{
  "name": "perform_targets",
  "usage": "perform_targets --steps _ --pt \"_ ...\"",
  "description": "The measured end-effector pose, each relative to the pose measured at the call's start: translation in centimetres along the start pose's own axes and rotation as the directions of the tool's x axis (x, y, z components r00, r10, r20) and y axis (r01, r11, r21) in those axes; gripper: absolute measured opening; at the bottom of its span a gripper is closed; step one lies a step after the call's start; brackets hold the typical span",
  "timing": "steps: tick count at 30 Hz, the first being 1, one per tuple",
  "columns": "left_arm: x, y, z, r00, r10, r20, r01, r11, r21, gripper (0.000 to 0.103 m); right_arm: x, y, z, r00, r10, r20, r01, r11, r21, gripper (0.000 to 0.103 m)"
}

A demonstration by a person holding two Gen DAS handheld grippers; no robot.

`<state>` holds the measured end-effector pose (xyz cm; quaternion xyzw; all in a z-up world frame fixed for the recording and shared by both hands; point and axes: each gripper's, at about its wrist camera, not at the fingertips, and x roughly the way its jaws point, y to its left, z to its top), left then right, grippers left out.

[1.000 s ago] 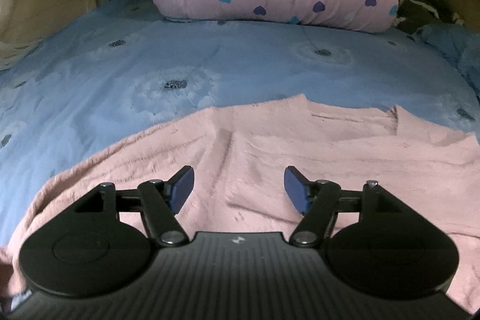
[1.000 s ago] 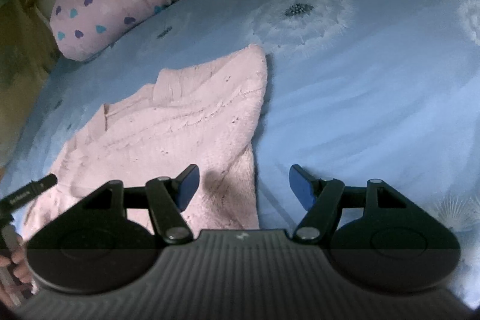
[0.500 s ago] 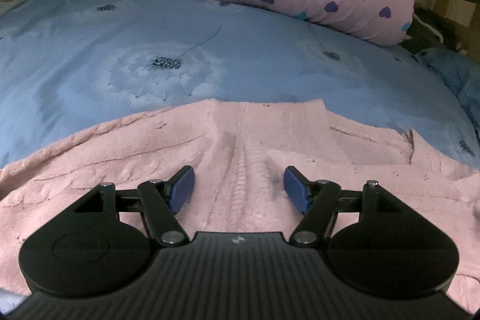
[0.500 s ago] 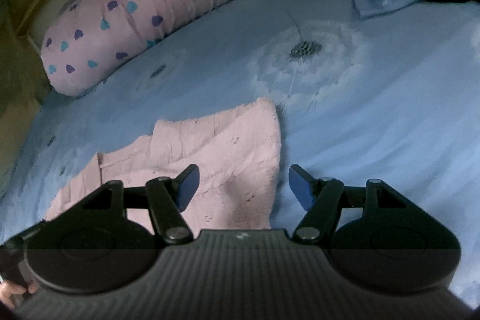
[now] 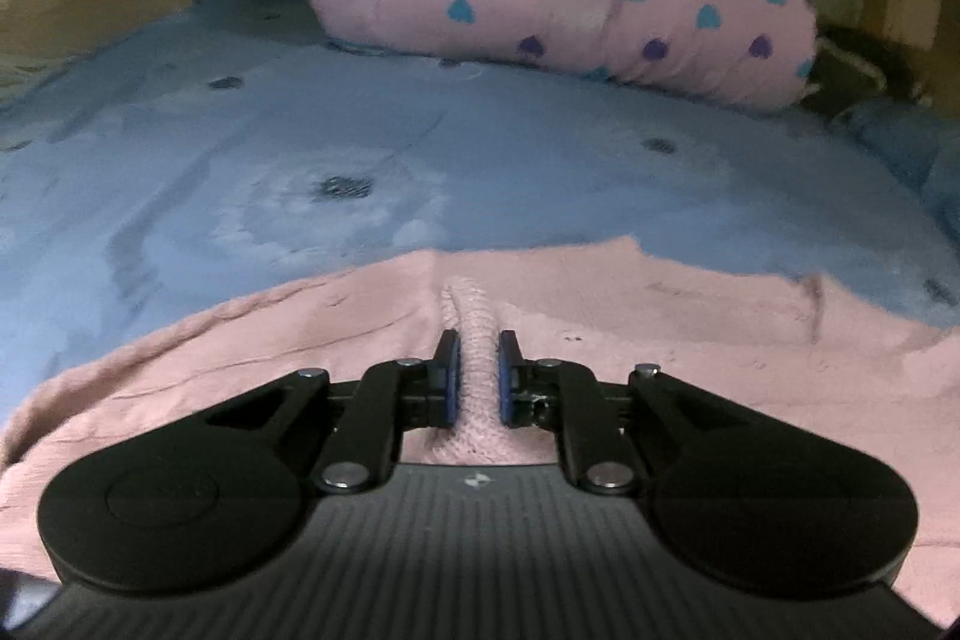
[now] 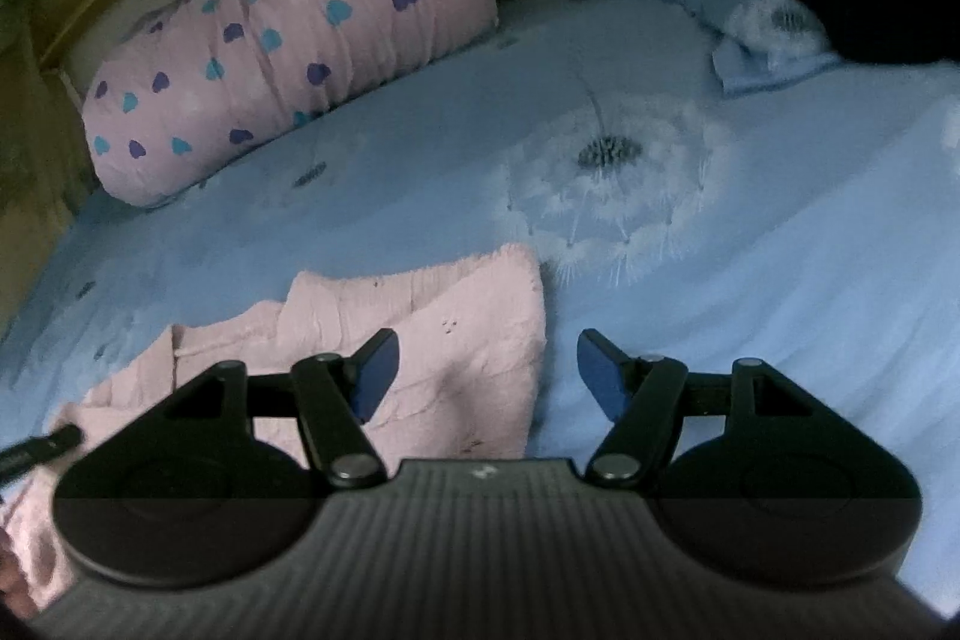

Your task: Fold small clothes

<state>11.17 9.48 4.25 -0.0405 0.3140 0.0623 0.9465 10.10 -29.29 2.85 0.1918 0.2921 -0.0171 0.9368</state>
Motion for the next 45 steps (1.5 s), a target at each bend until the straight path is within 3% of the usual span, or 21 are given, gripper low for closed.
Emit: perform_targets --steps 3,7,10,12,15,16,22,35,45 --pt "0.8 0.1 -0.7 0.998 0.025 -0.062 -0.024 1.0 0.019 0.015 0.1 -0.2 -0.1 1.0 -0.013 -0.001 0.013 1.0 0.003 0.068" --pt "0.9 -1.0 -1.4 0.997 0.067 -0.043 -0.062 0.99 0.125 0.016 0.9 -0.2 -0.6 0.998 -0.046 -0.045 0.046 0.999 -0.008 0.068" --pt "0.8 -1.4 -1.7 0.996 0.088 -0.029 -0.082 0.983 0.163 0.018 2.2 0.5 -1.6 0.989 -0.106 -0.101 0.095 0.99 -0.105 0.067" --pt "0.8 -1.4 -1.7 0.995 0.096 -0.024 -0.09 0.98 0.177 0.023 2.4 1.3 -2.2 0.987 -0.139 -0.083 0.121 0.974 -0.192 0.067" --pt "0.7 -1.0 -1.7 0.993 0.118 -0.016 -0.114 0.978 0.175 0.043 2.3 1.7 -2.4 0.985 -0.156 -0.076 0.135 0.965 -0.226 0.067" --pt "0.7 -0.7 -1.7 0.992 0.122 -0.015 -0.118 0.979 0.168 0.049 2.3 1.6 -2.4 0.985 -0.152 -0.078 0.132 0.967 -0.22 0.066" --pt "0.1 0.5 -1.1 0.995 0.084 -0.045 -0.079 0.991 0.105 0.056 1.5 1.6 -1.9 0.988 -0.133 -0.083 0.117 0.978 -0.173 0.067" --pt "-2.6 -0.1 -1.1 0.995 0.072 -0.072 -0.065 0.994 0.093 0.086 -1.7 3.3 -2.0 0.997 0.017 -0.073 -0.03 0.984 -0.175 0.067" --pt "-7.3 0.0 -1.9 0.995 0.076 -0.072 -0.068 0.993 0.101 0.09 -5.0 3.5 -3.1 0.995 0.075 -0.06 -0.085 0.979 -0.183 0.067"
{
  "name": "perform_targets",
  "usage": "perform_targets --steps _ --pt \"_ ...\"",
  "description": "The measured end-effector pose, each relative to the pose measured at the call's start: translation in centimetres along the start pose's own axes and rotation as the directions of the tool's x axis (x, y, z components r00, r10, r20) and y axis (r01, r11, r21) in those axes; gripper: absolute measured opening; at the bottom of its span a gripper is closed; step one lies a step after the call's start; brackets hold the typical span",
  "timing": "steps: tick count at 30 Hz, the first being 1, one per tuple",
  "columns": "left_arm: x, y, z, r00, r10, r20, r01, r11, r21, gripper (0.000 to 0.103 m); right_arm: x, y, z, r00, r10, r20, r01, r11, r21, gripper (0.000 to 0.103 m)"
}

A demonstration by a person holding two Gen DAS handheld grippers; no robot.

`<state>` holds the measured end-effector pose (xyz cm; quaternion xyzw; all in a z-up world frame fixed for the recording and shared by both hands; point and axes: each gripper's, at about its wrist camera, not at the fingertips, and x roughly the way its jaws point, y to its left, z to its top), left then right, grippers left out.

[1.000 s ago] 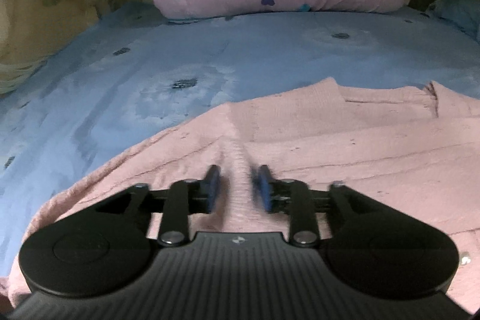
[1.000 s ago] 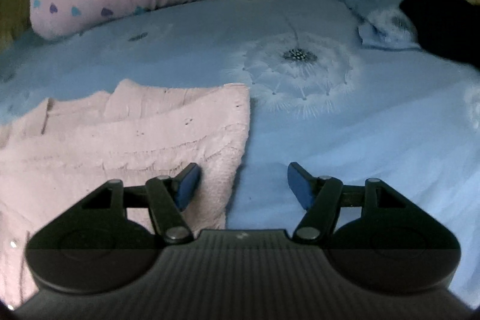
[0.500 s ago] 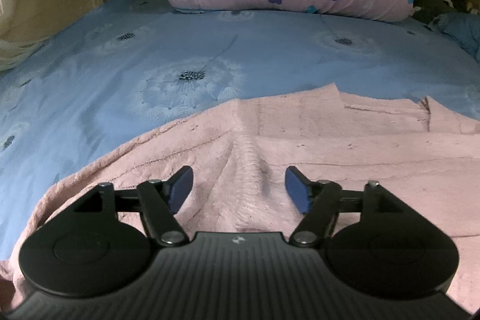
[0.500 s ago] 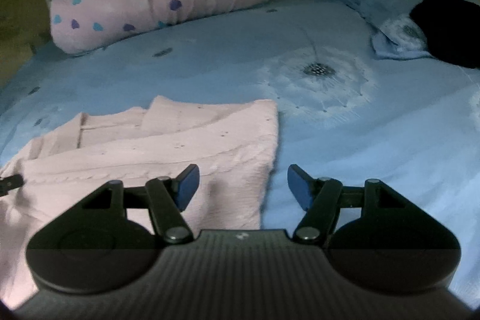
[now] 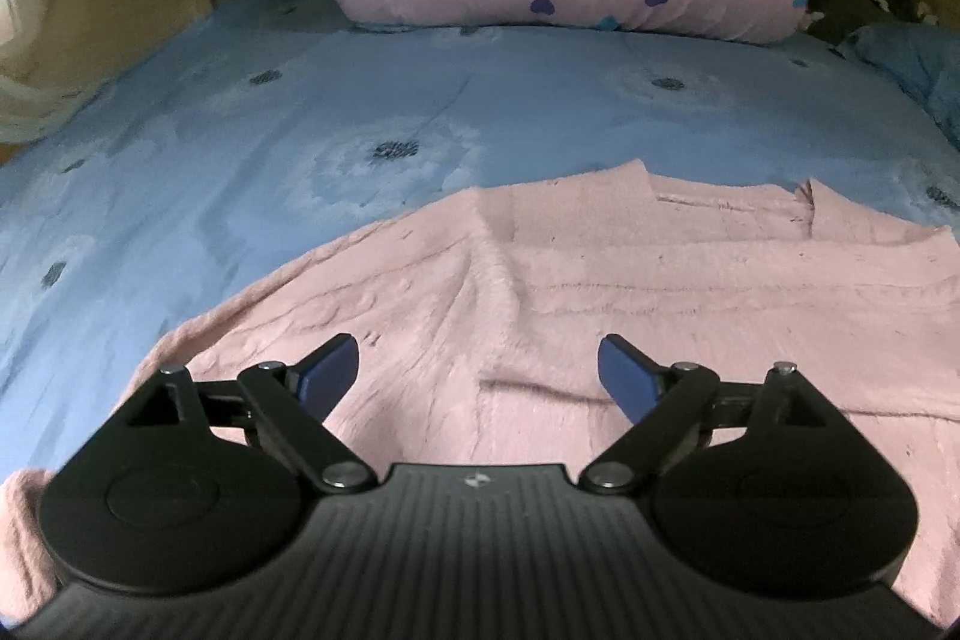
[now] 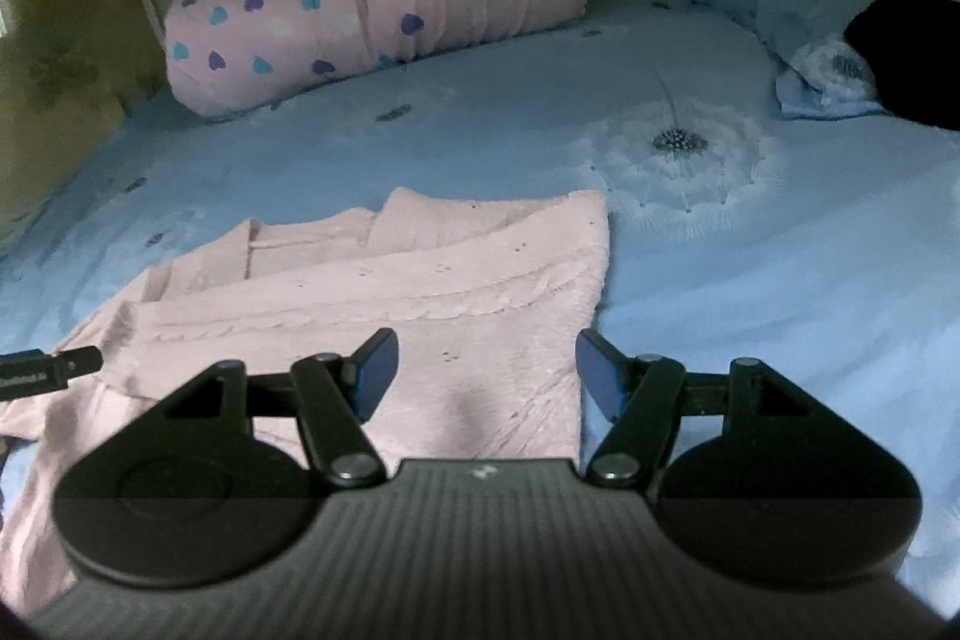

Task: Fold small clothes
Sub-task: 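Move the left tool to the other sleeve cuff and close on it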

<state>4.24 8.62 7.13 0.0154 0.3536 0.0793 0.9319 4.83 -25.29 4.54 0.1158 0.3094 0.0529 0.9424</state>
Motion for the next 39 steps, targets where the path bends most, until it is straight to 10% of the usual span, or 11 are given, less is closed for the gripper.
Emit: perform_targets --steps 23,39 --pt "-10.8 15.2 -1.2 0.974 0.224 -0.007 -0.225 0.974 -0.007 0.092 -6.8 2.7 -6.8 0.997 0.068 -0.042 -0.072 0.994 -0.087 0.069" --pt "-7.8 22.4 -8.4 0.966 0.228 -0.122 -0.232 0.973 -0.021 0.093 -8.1 3.2 -10.7 0.994 0.038 -0.107 -0.049 0.994 -0.102 0.069"
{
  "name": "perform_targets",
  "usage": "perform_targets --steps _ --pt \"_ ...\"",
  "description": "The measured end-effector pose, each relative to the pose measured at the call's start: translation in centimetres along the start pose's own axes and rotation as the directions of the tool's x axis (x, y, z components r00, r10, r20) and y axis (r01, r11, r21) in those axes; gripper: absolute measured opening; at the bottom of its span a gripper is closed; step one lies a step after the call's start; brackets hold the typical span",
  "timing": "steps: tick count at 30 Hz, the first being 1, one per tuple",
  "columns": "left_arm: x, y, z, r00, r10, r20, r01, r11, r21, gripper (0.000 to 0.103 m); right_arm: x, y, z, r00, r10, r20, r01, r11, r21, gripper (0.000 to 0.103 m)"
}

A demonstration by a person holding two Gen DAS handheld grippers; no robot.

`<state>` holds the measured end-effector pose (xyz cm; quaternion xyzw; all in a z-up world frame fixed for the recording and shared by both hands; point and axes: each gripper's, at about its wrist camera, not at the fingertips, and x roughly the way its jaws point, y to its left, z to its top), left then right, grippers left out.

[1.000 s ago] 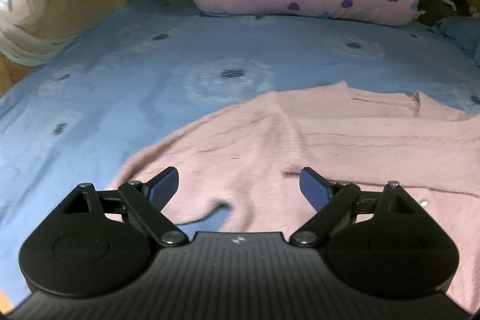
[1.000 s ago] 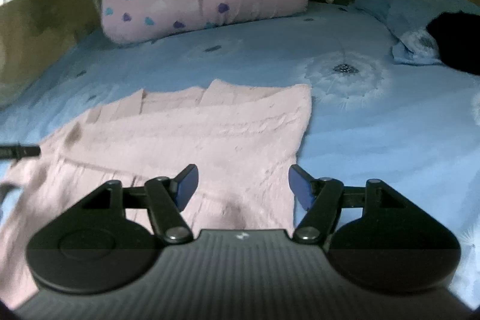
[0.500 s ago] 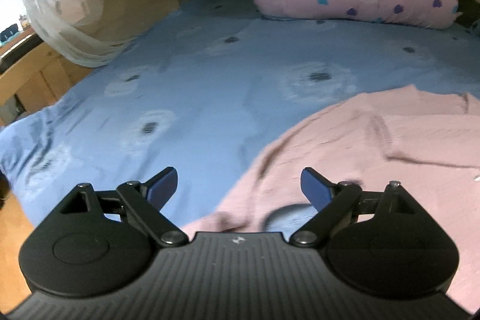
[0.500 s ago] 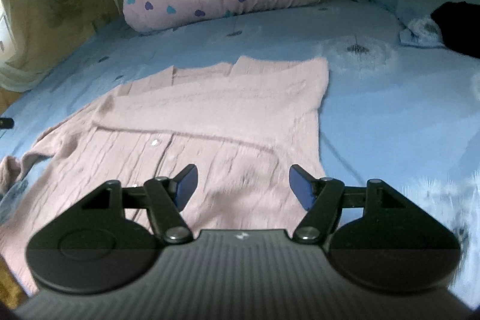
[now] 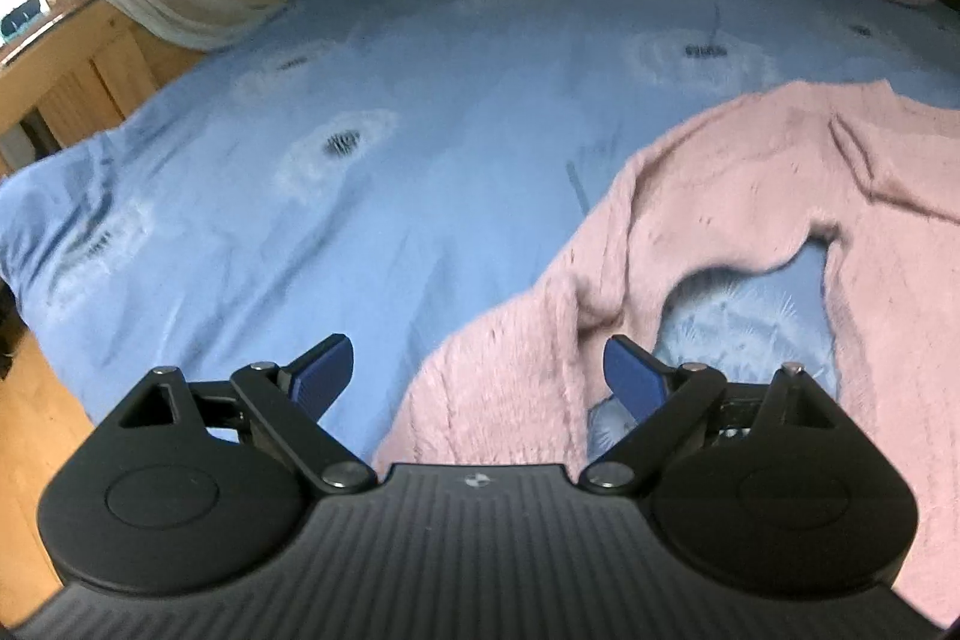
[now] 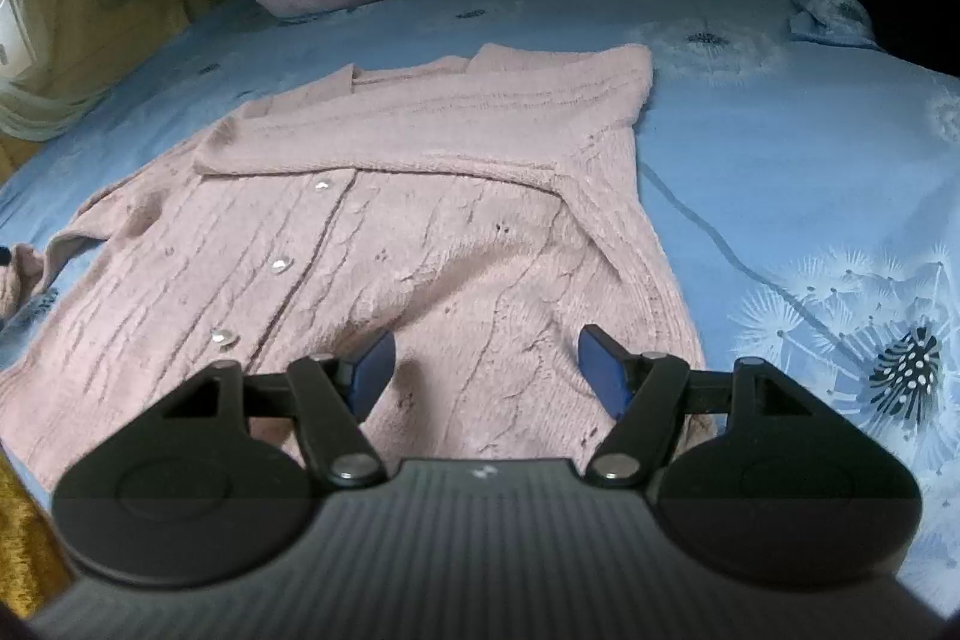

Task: Fold small clothes
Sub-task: 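Move the left tool to the other sleeve cuff and close on it, then lift the sleeve with the left tool, lay it across the body, release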

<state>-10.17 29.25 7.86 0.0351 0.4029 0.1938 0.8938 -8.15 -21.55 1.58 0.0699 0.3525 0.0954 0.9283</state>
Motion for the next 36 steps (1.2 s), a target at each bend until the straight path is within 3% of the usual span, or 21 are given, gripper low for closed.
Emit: perform_targets --steps 6,9,14,16,21,25,29,31,36 --pt "2.2 0.2 -1.4 0.999 0.041 -0.014 -0.041 0.999 0.01 0.093 0.3 -0.1 -0.6 1.0 -0.002 0.014 0.002 1.0 -0.021 0.069" --pt "2.7 1.5 -1.8 0.999 0.042 0.003 -0.042 0.998 -0.041 0.092 0.4 0.1 -0.7 1.0 -0.007 0.02 0.008 0.999 -0.039 0.07" --pt "3.4 4.0 -1.8 1.0 0.022 -0.006 -0.023 0.989 -0.146 0.066 0.5 0.3 -1.0 1.0 -0.01 0.027 0.011 0.998 -0.054 0.071" --pt "3.8 4.6 -1.7 1.0 0.002 -0.017 -0.004 0.986 -0.164 0.061 0.5 0.3 -1.0 1.0 -0.01 0.028 0.012 0.998 -0.057 0.072" --pt "5.1 4.2 -1.8 0.998 -0.041 -0.046 0.036 0.993 -0.109 0.063 0.6 0.5 -1.0 0.999 -0.013 0.031 0.015 0.998 -0.065 0.073" --pt "5.7 4.7 -1.3 0.995 -0.06 -0.076 0.048 0.988 -0.146 0.063 0.5 0.5 -1.1 0.999 -0.014 0.034 0.016 0.998 -0.068 0.074" --pt "5.3 5.1 -0.6 0.99 -0.12 -0.078 0.108 0.984 -0.144 0.034 0.5 0.4 -1.2 0.999 -0.009 0.038 0.012 0.998 -0.065 0.074" --pt "4.8 5.7 -0.1 0.983 -0.165 -0.076 0.148 0.972 -0.182 0.031 0.5 0.4 -1.3 0.999 -0.006 0.04 0.009 0.998 -0.066 0.074" --pt "2.6 8.0 1.5 0.961 -0.276 -0.008 0.258 0.909 -0.327 0.029 0.5 0.4 -1.3 0.999 0.0 0.045 0.003 0.998 -0.062 0.075"
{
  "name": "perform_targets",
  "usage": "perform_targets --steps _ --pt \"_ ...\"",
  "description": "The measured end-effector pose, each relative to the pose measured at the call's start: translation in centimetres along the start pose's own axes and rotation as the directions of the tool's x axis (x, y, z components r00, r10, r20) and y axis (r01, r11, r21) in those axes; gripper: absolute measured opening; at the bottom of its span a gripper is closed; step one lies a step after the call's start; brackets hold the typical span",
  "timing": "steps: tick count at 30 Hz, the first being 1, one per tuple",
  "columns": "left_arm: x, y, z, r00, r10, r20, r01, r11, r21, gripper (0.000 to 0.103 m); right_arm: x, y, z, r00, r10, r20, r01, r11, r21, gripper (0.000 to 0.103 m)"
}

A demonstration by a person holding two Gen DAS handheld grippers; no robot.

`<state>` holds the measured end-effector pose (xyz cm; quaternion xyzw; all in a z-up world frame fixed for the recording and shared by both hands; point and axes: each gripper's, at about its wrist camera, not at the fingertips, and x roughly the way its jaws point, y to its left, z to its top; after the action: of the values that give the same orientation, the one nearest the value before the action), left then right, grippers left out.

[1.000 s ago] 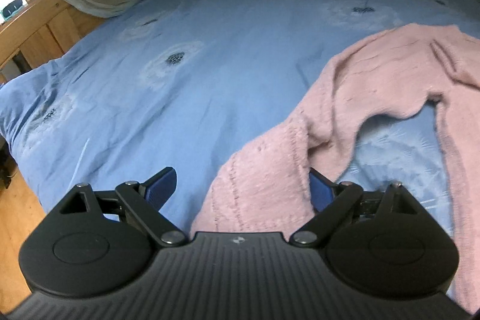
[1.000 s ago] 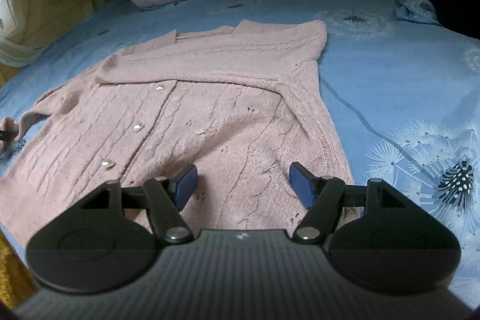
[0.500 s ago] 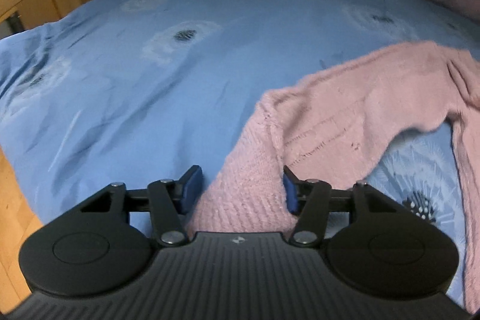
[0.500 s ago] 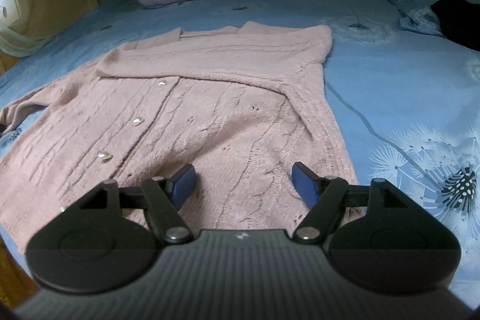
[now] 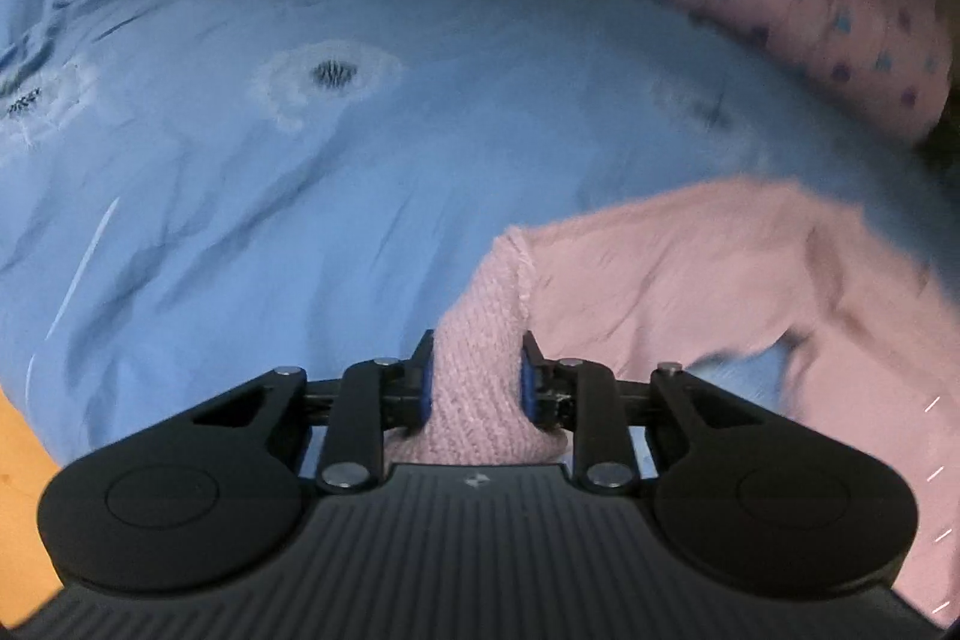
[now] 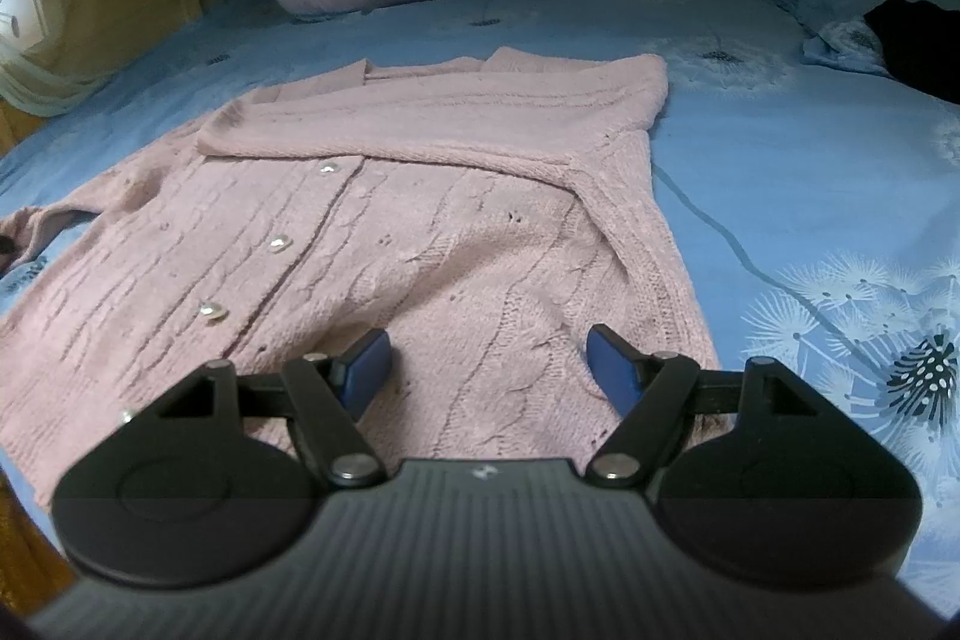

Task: Fold small clothes
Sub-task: 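Lift the sleeve with the left tool, lay it across the body, release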

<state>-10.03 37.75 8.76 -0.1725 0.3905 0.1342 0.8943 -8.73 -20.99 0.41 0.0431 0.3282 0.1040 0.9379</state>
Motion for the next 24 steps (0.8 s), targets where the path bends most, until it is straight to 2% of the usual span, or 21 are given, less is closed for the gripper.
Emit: perform_targets --steps 5,9,14,19,24 --pt "-2.6 -0.9 2.8 0.992 -0.118 0.038 0.122 0.988 -0.099 0.029 -0.1 -0.1 0.0 1.0 0.005 0.005 -0.005 1.0 0.006 0.075" --pt "-4.7 -4.2 4.7 0.974 -0.22 0.056 0.225 0.969 -0.103 0.029 -0.4 -0.4 0.7 0.999 0.036 -0.002 -0.036 0.998 0.043 0.074" --pt "-6.4 -10.7 6.3 0.946 -0.32 0.057 0.324 0.943 -0.079 0.029 -1.0 -1.1 2.6 0.991 0.13 0.027 -0.132 0.987 0.096 0.075" --pt "-7.1 -18.5 7.2 0.921 -0.385 0.053 0.387 0.922 -0.017 0.029 -1.2 -1.5 4.2 0.988 0.14 0.072 -0.145 0.986 0.077 0.074" --pt "-6.3 -26.9 6.7 0.893 -0.449 0.011 0.448 0.892 0.064 0.029 -1.0 -2.8 4.1 0.985 0.148 0.093 -0.158 0.981 0.113 0.074"
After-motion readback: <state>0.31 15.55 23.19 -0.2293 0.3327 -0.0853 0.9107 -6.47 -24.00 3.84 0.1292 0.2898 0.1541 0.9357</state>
